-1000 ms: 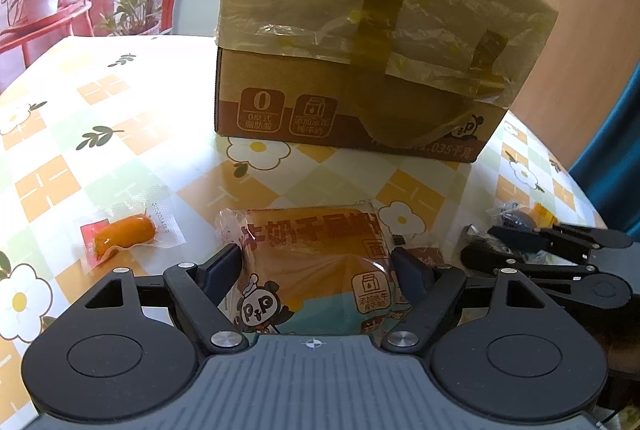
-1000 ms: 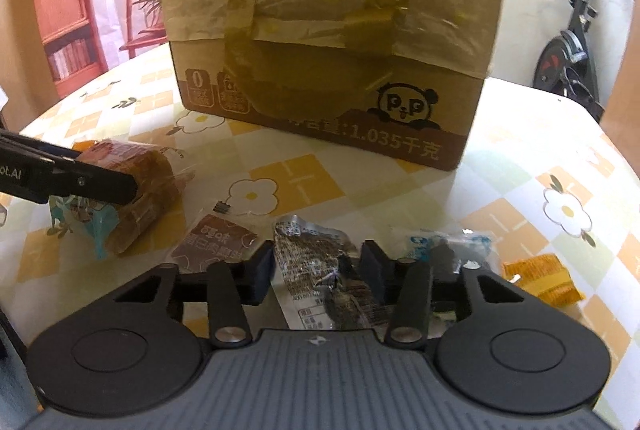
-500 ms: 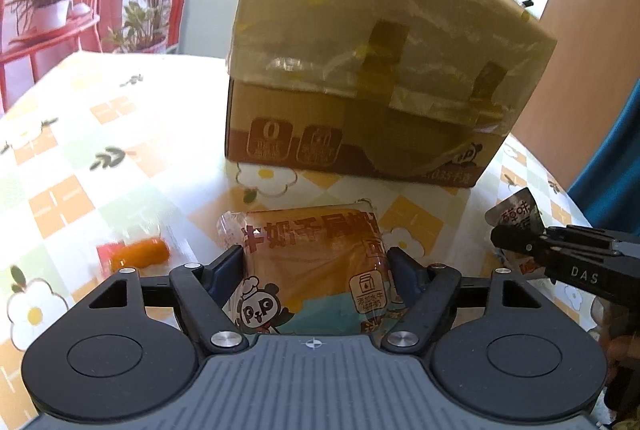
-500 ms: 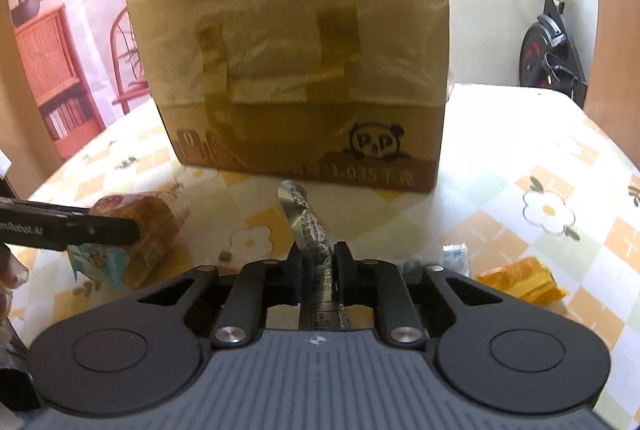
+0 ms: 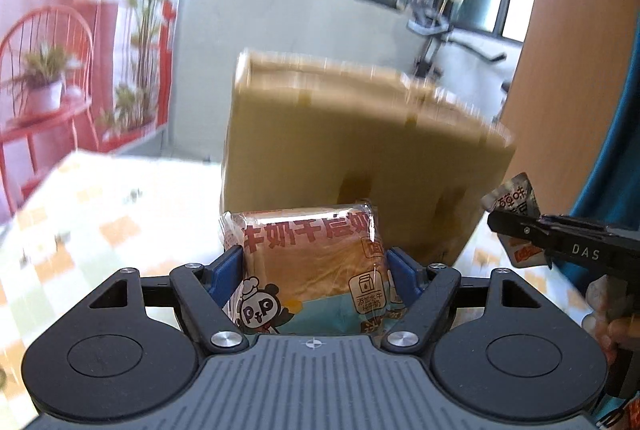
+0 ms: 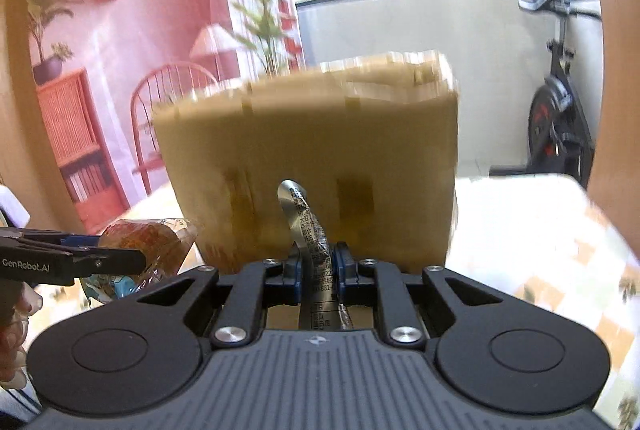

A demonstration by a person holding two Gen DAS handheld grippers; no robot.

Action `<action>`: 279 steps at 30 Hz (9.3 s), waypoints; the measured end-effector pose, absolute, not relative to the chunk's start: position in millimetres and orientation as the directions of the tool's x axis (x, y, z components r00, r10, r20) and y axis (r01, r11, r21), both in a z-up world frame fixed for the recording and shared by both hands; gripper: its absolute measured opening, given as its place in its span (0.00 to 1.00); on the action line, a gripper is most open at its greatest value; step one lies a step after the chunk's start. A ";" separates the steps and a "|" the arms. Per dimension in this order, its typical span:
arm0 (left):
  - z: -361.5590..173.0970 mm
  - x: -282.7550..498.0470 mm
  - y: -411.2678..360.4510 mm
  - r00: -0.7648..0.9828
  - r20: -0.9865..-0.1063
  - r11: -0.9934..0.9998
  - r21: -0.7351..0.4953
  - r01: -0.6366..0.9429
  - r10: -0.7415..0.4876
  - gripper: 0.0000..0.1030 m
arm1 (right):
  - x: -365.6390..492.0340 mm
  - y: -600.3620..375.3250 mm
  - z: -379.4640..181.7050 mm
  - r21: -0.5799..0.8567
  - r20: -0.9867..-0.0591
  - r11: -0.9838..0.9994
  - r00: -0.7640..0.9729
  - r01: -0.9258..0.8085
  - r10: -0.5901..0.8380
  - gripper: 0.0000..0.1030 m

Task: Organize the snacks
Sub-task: 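Grasp the silver packet with the right tool while the left grasps the bread bag, then lift both snacks over the box and open both tools to drop them, then withdraw both tools from the box and lower them toward the remaining snacks, then grasp the orange sausage with the left tool while the right grasps the dark packet, then lift both snacks over the box and open both tools to drop them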

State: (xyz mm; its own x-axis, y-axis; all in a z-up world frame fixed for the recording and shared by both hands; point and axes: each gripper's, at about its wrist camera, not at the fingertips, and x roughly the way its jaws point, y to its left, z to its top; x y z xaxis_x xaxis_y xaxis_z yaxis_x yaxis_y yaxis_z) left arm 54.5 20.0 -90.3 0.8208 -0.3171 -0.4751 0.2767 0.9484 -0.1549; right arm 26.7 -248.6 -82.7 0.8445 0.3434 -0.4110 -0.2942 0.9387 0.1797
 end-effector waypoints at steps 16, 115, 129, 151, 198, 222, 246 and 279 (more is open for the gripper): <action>6.1 130.3 -9.2 0.879 -0.278 0.922 -0.132 0.365 -0.388 0.76 | 95.1 -254.1 12.6 0.124 -0.238 0.934 0.904 -0.334 0.355 0.16; -116.1 54.2 90.2 0.778 -0.622 0.984 -0.174 -0.027 -0.089 0.84 | 24.8 -287.1 -140.1 0.153 -0.561 0.979 0.804 -0.133 0.197 0.60; -138.5 40.7 95.1 0.736 -0.672 0.978 -0.196 -0.076 -0.078 0.84 | 19.9 -285.6 -180.3 0.098 -0.657 0.989 0.739 -0.115 0.151 0.60; -165.4 30.6 85.3 0.671 -0.736 0.981 -0.180 -0.073 -0.085 0.84 | 33.8 -246.9 -193.1 0.135 -0.614 0.966 0.747 -0.220 0.256 0.50; -184.0 68.7 54.9 0.645 -0.757 0.994 -0.068 0.080 -0.104 0.81 | 31.8 -249.7 -200.4 0.148 -0.592 0.962 0.759 -0.229 0.271 0.50; -177.5 47.1 40.8 0.705 -0.692 0.988 -0.111 0.110 -0.156 0.29 | 32.5 -251.7 -201.1 0.157 -0.592 0.960 0.756 -0.231 0.278 0.50; -55.2 47.2 -8.4 0.856 -0.410 0.949 -0.125 0.291 -0.316 0.29 | 12.4 -274.2 -102.3 0.191 -0.378 0.949 0.874 -0.250 0.306 0.48; -36.5 187.0 -82.2 0.813 -0.453 0.925 -0.080 0.370 -0.365 0.62 | 144.1 -261.4 -25.4 0.055 -0.361 0.971 0.902 -0.231 0.236 0.51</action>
